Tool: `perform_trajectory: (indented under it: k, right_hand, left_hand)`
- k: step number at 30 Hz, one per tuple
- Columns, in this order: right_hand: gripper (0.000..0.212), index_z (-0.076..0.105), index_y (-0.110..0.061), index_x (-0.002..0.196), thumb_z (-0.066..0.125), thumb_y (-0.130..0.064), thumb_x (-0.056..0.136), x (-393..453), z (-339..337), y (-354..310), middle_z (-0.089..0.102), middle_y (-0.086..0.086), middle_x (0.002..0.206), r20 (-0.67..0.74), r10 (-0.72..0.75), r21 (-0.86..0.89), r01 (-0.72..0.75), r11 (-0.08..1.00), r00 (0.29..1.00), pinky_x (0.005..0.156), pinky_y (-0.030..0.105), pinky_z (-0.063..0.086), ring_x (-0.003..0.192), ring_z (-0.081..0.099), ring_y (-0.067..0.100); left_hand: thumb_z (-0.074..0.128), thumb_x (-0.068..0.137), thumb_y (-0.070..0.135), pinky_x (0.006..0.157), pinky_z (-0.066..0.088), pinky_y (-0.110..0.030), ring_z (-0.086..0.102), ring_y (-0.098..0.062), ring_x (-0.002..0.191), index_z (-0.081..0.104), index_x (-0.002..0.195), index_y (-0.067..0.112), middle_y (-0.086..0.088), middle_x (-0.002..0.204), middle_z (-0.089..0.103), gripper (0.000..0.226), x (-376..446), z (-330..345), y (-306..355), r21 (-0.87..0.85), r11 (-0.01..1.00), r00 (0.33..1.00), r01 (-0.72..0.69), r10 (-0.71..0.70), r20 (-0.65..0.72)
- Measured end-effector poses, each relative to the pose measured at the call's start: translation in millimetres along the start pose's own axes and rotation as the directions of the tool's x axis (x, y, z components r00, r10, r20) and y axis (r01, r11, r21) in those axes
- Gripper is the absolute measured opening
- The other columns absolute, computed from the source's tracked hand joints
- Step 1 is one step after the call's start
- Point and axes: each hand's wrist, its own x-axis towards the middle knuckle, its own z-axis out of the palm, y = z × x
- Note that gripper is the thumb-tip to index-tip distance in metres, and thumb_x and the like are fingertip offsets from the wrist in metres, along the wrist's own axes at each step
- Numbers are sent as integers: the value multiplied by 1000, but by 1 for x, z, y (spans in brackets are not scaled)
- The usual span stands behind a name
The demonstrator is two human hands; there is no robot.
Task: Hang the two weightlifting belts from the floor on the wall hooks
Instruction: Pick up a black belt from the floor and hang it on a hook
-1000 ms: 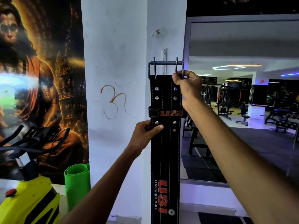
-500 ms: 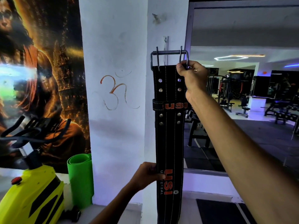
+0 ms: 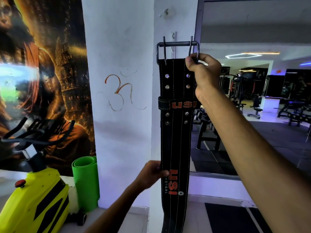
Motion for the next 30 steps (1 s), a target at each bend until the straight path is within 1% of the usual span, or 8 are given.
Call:
perform_trajectory:
  k: [2,4,7,11,15,20,26,30]
  right_hand:
    - [15,72,-11,91,76,-4,79,1,-2,6,67,-5,63,-3,8,-3,-8,1000,1000,47,21,48,49,59,-1]
    - [16,72,-8,94,76,-3,79,1,-4,10,67,-8,61,-5,19,3,-19,1000,1000,47,21,48,49,60,-2]
    - [19,70,-5,97,74,-2,80,0,-5,14,66,-8,63,-2,36,2,-36,999,999,41,13,47,45,57,-7]
    - [21,70,-4,100,75,-2,79,0,-6,21,65,-6,63,-1,50,8,-50,999,999,38,11,44,43,55,-5]
    - [22,71,-2,99,75,0,78,2,-8,23,67,-6,66,-4,29,18,-29,999,1000,52,8,49,52,60,-6]
    - [24,70,0,102,75,1,79,-6,-8,29,64,-5,65,-1,59,28,-59,998,998,39,8,44,44,54,-7]
    - [24,70,-1,103,74,1,80,-9,-8,27,63,-11,55,-4,128,74,-127,989,992,36,9,39,38,50,-4]
    - [24,70,-1,103,74,1,79,-14,-6,24,63,-7,61,-19,137,74,-135,988,990,35,9,39,37,50,-5]
  left_hand:
    - [73,85,15,78,50,-26,64,-2,81,75,86,14,15,82,72,2,-4,-2,1,34,999,996,-8,5,84]
    - [75,83,23,79,52,-21,67,3,85,75,94,26,18,86,75,12,1,-7,25,28,999,996,-45,43,75]
    - [64,92,8,76,49,-11,62,10,81,66,114,8,13,92,69,22,22,-24,87,-39,972,958,-234,223,-177]
    - [60,97,7,78,54,-19,69,0,89,61,124,18,6,101,73,29,46,-55,175,-98,908,855,-408,342,-391]
    - [66,94,15,82,57,-26,74,-14,96,69,118,12,-5,105,77,25,50,-55,184,-82,921,868,-381,326,-375]
    - [61,97,13,85,60,-31,73,-12,91,71,113,15,0,97,78,19,44,-39,147,-149,925,873,-349,262,-412]
    - [69,88,2,74,56,-17,73,-4,82,74,95,14,10,83,78,14,35,-16,100,-194,954,941,-227,164,-295]
    - [75,84,4,69,57,-21,73,-6,75,72,83,16,10,77,77,13,22,-7,65,-98,991,981,-90,71,-180]
